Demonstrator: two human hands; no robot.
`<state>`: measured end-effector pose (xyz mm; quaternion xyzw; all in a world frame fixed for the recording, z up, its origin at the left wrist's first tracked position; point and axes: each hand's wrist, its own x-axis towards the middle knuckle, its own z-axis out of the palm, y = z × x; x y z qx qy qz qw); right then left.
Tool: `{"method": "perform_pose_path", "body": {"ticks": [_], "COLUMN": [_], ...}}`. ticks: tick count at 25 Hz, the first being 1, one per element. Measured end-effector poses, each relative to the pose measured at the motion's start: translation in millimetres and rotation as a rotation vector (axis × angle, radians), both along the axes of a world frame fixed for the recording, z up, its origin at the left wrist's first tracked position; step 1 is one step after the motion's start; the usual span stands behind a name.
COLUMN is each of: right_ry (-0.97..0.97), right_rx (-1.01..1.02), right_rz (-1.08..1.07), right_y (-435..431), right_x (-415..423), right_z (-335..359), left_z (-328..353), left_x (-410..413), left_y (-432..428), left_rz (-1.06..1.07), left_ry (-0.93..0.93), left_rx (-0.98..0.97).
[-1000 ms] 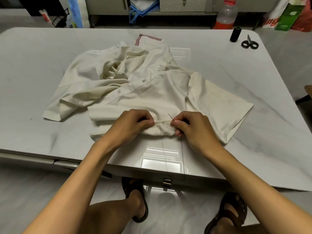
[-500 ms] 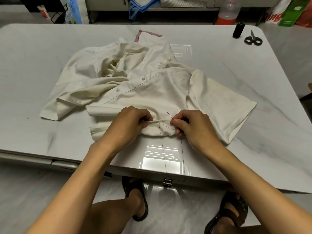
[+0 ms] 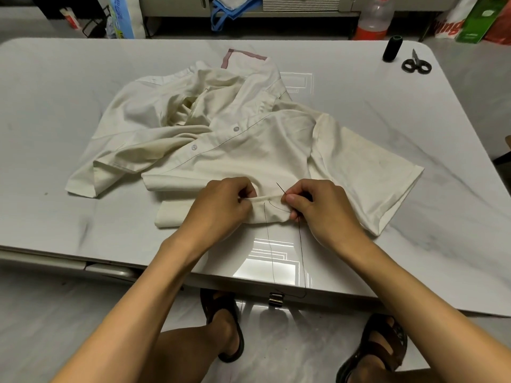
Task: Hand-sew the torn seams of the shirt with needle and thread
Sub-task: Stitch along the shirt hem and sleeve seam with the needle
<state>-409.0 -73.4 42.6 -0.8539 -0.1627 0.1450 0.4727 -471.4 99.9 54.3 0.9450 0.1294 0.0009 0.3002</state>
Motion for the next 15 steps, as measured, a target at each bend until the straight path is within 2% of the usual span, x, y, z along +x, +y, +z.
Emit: {"method": "perform_pose_path", "body": {"ticks": [3,6,9,11,15], "right_ry": [-0.009,-0.027,-0.285,-0.425,-0.324], "right_rx": [-0.009,-0.022,0.026,0.066,-0.007], "right_rz": [-0.001,0.003,-0.061,-0.029,0.167], "right_y": [-0.8,-0.9,-0.4,0.1,5.3], "right_x": [-0.2,-0.7,-8.7,-19.4,-41.9], "right_z": [-0.8,-1.8,0.2,5.0,0.1], "left_z": [1.9,1.3,-1.9,-3.1,-3.6], "left_x": [-1.4,-1.9,-1.6,-2.1,-2.6], "left_y": [3.3,6.6,12.4,14.8,16.7], "left_rz": [-0.014,-0.038,-0.054,-0.05,-0.05], "left_ry": [0.063,0.08,0.082,0.072,0.061], "left_rx": [-0.176,-0.268,-0.322,-0.352,-0.358]}}
